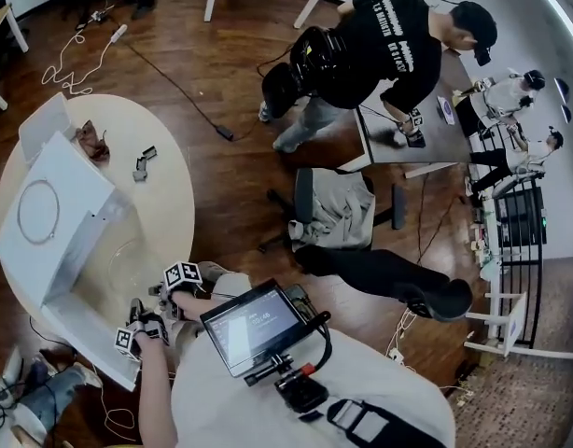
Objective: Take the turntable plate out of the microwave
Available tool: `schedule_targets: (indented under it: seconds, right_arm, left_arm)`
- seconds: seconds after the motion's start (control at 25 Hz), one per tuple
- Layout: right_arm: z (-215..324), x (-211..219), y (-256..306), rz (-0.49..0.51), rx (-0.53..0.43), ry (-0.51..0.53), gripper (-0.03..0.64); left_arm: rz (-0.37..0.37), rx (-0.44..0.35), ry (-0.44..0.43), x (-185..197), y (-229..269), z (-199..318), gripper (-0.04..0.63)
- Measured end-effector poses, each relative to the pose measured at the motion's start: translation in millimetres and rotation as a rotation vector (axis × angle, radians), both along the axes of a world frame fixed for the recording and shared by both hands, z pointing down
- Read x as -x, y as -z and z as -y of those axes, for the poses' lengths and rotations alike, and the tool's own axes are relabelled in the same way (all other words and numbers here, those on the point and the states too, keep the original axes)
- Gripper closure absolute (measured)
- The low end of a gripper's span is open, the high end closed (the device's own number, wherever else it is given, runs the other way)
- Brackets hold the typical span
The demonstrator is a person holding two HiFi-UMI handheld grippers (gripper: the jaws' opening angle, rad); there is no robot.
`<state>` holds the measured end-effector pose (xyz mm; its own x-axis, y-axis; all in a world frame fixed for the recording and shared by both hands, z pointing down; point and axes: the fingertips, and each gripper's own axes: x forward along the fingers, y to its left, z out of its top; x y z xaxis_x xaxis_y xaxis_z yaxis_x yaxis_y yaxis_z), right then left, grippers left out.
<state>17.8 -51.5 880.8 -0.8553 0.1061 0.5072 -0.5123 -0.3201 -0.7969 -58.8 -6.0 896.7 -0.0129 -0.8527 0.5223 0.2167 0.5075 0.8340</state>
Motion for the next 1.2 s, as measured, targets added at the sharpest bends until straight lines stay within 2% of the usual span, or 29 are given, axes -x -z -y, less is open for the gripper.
schedule_targets:
  seconds: [0.12,0.24,0.36,0.44,0.6,0.76,1.0,1.08,1.2]
  right_arm:
    - [2,5,8,0.044,0.023,0.000,0.579]
    - [-3,16,7,0.069,0.028,0.043,0.583]
    - [13,-1,-26,0.054,-0.020,0.049,0.584]
    - [25,-6,-43,0.067,-0.062,0.071,0.586]
    - [17,7,-16,0.096,0.002,0.081,0.588]
    - [24,7,-9,0.080,0.026,0.058,0.588]
    - [26,12,-13,0.079,0.002,0.126,0.588]
    - [26,16,-14,0.072,0.002,0.134,0.588]
    - [24,8,-20,0.051,0.010,0.147,0.586]
  left_arm:
    - [0.030,0.003,-0.007,2,10,4,0.558]
    - [0.023,0.004,-0.004,13,5,-3,0.555]
    - [0.013,-0.020,-0.068,10,-24,3,0.553]
    - [-0.004,-0.024,-0.096,2,-33,6,0.552]
    - [-0.065,0.018,-0.063,-9,-3,2,0.549]
    - [-0.029,0.060,-0.146,-13,5,-3,0.499]
    - [-0.024,0.066,-0.096,-10,19,-24,0.485]
    - [0.006,0.070,-0.112,-4,27,-30,0.485]
    - [0.062,0.117,-0.171,-12,28,-42,0.486]
